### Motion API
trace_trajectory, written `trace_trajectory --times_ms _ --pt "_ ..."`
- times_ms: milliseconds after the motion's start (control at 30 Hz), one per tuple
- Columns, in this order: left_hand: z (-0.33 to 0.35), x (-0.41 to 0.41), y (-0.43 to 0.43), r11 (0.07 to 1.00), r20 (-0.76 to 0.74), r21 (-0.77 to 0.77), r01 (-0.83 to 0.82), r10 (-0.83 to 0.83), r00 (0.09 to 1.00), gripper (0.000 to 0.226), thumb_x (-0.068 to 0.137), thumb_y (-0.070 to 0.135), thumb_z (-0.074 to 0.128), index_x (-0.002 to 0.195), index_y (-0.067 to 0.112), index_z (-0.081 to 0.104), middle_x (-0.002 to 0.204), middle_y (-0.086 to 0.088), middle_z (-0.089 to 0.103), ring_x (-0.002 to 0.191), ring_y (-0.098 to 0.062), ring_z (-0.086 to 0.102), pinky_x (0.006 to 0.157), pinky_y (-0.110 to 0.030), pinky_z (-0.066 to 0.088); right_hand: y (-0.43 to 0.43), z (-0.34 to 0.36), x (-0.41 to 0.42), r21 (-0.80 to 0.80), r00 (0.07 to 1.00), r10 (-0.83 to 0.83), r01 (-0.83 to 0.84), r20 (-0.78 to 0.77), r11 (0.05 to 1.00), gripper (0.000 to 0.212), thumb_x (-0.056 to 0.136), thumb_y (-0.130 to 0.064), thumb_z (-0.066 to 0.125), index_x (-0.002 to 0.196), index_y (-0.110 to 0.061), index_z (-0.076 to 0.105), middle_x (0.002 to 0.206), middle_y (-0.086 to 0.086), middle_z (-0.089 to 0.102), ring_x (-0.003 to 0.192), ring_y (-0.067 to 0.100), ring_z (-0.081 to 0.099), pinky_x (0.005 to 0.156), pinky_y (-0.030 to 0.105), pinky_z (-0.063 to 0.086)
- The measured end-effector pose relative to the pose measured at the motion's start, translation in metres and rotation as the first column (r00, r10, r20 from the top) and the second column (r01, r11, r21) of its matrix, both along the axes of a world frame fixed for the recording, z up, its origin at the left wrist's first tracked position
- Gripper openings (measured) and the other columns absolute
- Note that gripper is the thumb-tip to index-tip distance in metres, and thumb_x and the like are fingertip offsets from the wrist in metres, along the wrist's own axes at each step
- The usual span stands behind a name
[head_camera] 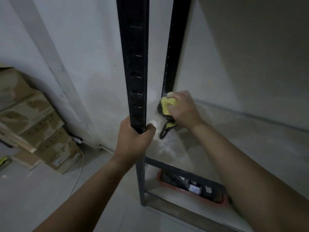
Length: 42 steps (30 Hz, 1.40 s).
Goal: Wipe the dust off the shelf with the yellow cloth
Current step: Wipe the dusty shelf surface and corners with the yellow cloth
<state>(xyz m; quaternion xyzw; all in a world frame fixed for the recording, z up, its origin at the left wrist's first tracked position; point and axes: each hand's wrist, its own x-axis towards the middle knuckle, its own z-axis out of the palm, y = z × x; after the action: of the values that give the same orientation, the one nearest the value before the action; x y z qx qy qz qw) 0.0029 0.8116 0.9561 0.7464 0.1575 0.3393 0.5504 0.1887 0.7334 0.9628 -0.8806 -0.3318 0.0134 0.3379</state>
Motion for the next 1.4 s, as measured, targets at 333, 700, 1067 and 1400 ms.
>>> trace_trajectory --times_ms 333,700,1067,1400 --pt "-0.005 0.002 -0.001 1.0 0.019 -0.012 -0.019 0.019 1.0 0.03 0.077 0.013 0.058 0.076 -0.004 0.033 0.063 -0.003 0.03 0.057 -0.011 0.036 0.053 -0.025 0.033 -0.158 -0.003 -0.048 -0.379 0.98 0.015 -0.09 -0.197 0.921 0.07 0.084 -0.033 0.072 0.146 -0.025 0.04 0.136 0.0 0.031 0.12 0.012 0.044 0.095 0.01 0.025" --pt "-0.001 0.003 0.003 0.996 0.041 0.084 0.008 -0.011 0.999 0.031 0.085 0.02 0.059 0.064 0.04 0.049 0.06 0.014 0.047 0.057 -0.004 0.047 0.054 -0.014 0.036 0.036 -0.024 -0.061 -0.209 0.985 0.127 -0.149 -0.114 0.967 0.027 0.089 -0.027 0.055 0.113 -0.016 0.059 0.118 0.012 0.055 0.11 0.027 0.048 0.093 0.035 0.045" --pt "-0.005 0.002 0.001 1.0 0.008 0.015 -0.01 0.01 1.0 0.031 0.076 0.012 0.057 0.073 -0.003 0.03 0.062 -0.006 0.028 0.056 -0.013 0.033 0.052 -0.032 0.027 -0.126 -0.007 -0.003 -0.32 0.924 -0.202 0.308 0.324 0.896 0.046 0.09 -0.043 0.053 0.13 -0.023 0.055 0.118 0.018 0.062 0.107 0.038 0.056 0.093 0.042 0.046" --pt "-0.008 0.006 0.003 1.0 0.052 0.02 -0.013 0.012 0.999 0.023 0.072 0.028 0.056 0.066 0.023 0.034 0.059 0.008 0.033 0.054 -0.008 0.034 0.052 -0.03 0.028 -0.047 -0.034 -0.065 -0.254 0.968 0.079 -0.016 0.237 0.967 0.034 0.084 -0.016 0.053 0.118 -0.019 0.06 0.123 0.01 0.057 0.116 0.03 0.05 0.099 0.038 0.043"
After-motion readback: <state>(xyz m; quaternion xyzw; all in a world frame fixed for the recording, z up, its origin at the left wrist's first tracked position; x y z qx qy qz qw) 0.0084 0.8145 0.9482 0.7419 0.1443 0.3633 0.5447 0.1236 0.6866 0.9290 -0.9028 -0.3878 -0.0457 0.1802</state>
